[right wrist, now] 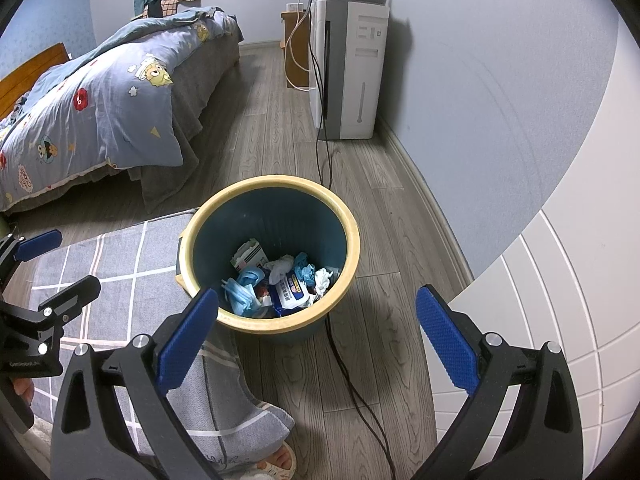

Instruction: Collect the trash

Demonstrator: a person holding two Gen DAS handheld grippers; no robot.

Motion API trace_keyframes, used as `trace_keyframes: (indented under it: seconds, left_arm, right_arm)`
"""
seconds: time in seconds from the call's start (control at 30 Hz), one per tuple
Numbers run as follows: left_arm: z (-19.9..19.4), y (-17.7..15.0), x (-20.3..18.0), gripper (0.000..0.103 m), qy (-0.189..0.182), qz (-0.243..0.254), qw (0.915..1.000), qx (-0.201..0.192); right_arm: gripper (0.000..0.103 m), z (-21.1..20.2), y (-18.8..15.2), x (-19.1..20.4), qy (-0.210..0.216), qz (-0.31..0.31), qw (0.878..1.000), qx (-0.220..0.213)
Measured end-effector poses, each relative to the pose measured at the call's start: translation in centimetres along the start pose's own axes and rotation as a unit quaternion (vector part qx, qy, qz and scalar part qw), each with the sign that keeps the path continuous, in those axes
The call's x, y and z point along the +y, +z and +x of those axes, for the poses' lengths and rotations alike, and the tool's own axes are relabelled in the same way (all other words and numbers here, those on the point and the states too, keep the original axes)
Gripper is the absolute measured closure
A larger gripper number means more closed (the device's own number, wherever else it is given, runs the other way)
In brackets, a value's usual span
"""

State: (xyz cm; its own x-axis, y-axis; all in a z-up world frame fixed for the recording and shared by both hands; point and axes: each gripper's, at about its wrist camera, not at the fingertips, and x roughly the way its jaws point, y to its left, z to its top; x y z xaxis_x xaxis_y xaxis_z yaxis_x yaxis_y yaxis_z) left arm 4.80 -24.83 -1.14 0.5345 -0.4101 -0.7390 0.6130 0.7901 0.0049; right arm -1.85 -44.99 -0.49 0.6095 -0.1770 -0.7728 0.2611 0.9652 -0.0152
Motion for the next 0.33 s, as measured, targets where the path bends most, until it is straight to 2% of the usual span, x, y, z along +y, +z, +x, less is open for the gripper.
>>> trace_keyframes:
  seconds: [0.33]
  left_arm:
    - [-0.2,0.2,0.0,0.005,0.007,0.002,1.0,0.005]
  right_arm:
    - [0.006,0.4,-0.9,0.0,-0.011,0.005,1.0,0.008]
